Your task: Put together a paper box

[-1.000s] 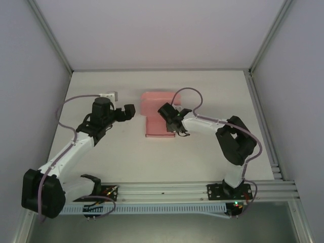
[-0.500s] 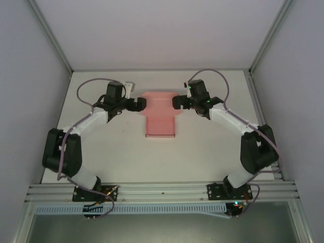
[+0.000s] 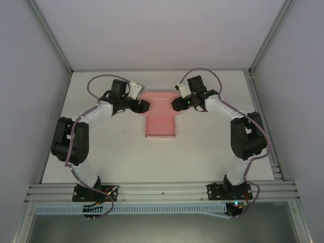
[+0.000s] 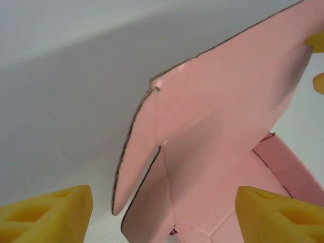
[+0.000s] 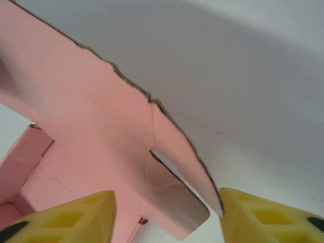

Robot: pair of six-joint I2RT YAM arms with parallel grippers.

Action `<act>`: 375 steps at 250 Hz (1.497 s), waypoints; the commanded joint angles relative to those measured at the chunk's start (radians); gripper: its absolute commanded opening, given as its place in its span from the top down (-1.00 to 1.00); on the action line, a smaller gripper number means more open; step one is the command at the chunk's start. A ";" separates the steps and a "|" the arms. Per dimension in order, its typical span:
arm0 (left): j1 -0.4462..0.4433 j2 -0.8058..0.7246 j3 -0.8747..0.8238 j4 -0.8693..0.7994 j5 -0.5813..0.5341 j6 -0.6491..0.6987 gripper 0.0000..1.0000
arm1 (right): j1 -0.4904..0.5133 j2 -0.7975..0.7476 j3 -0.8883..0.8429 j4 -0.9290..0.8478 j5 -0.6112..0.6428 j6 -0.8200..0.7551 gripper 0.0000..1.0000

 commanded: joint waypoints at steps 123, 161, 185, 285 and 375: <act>-0.003 0.006 0.049 -0.065 0.030 0.056 0.89 | 0.000 -0.049 -0.023 -0.016 -0.069 -0.025 0.86; -0.045 -0.020 0.054 -0.047 -0.129 -0.025 0.96 | 0.008 -0.078 -0.049 0.022 -0.074 0.037 1.00; -0.098 -0.048 0.056 -0.034 -0.233 -0.088 0.94 | 0.036 -0.121 -0.092 0.094 0.015 0.128 1.00; -0.242 -0.069 -0.017 0.256 -0.549 -0.407 0.89 | 0.215 -0.210 -0.262 0.457 0.341 0.413 1.00; -0.281 -0.018 -0.159 0.543 -0.592 -0.522 0.88 | 0.317 -0.165 -0.347 0.592 0.535 0.431 1.00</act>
